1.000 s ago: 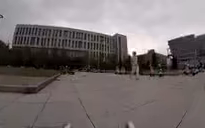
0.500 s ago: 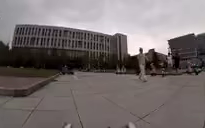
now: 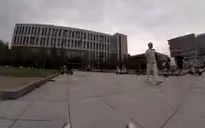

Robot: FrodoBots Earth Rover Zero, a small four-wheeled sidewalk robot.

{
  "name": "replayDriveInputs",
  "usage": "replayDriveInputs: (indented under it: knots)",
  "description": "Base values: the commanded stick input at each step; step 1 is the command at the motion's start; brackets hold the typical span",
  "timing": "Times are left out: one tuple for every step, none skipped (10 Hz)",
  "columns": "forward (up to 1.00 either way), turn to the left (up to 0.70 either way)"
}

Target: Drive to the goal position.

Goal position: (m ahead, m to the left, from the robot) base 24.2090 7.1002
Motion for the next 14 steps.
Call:
replayDriveInputs:
  knots:
    - [0.70, 0.00]
    - [0.70, 0.00]
    - [0.70, 0.00]
    - [0.70, 0.00]
    - [0.70, 0.00]
    - [0.70, 0.00]
    - [0.70, 0.00]
    - [0.70, 0.00]
    - [0.70, 0.00]
    - [0.70, 0.00]
    - [0.70, 0.00]
    - [0.70, 0.00]
    - [0.70, 0.00]
    - [0.70, 0.00]
